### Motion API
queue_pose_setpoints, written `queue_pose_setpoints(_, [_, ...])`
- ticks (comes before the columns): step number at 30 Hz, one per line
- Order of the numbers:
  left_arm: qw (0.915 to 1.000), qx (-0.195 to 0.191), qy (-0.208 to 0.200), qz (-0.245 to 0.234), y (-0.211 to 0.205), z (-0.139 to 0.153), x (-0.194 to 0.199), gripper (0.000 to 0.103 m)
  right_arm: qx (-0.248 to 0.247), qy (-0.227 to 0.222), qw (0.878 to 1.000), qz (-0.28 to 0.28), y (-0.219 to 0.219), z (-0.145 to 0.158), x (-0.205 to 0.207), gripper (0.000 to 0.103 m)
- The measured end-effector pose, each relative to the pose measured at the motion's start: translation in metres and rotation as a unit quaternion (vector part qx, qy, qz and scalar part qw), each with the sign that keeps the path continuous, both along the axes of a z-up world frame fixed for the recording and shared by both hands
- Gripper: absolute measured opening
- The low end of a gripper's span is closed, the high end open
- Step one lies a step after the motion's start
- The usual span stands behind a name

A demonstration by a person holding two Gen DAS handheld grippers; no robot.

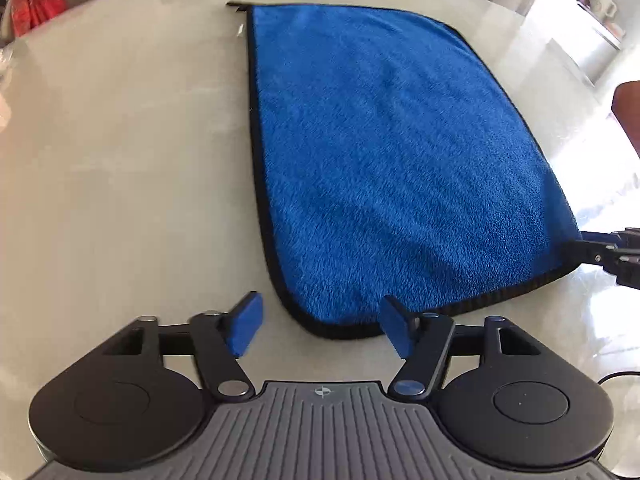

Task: Fold towel
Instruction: 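Grasp the towel edge with the right gripper while the left gripper grasps its corner, then lift the grasped edge and fold it over onto the towel with both grippers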

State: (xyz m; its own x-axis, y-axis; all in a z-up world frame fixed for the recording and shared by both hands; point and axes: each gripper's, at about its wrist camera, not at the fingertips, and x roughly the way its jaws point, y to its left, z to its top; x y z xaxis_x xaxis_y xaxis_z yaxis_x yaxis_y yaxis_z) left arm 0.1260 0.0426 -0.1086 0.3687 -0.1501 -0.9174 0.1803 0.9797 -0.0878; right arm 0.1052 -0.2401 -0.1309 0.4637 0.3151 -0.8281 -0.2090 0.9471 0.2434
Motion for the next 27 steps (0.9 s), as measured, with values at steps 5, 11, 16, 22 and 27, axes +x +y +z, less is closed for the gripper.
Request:
queue_pose_setpoints(5, [0.9965, -0.07, 0.016, 0.043, 0.016, 0.002, 0.008, 0.006, 0.042, -0.008, 0.999, -0.026, -0.011, 0.001, 0.003, 0.013])
queue_pose_setpoints(11, [0.9958, -0.078, -0.009, 0.047, 0.019, 0.009, 0.009, 0.006, 0.092, -0.018, 0.994, -0.05, -0.021, 0.005, 0.009, 0.011])
queue_pose_setpoints(16, [0.9938, -0.093, -0.015, 0.058, 0.022, 0.015, 0.006, 0.006, 0.117, -0.022, 0.991, -0.058, -0.027, 0.012, 0.012, 0.01])
queue_pose_setpoints(22, [0.9906, -0.114, -0.033, 0.068, 0.036, 0.033, 0.016, 0.006, 0.138, -0.037, 0.988, -0.063, -0.032, 0.026, 0.027, 0.01])
queue_pose_setpoints(27, [0.9893, -0.112, -0.067, 0.066, 0.042, 0.052, 0.045, 0.006, 0.149, -0.064, 0.985, -0.06, -0.031, 0.043, 0.062, 0.01])
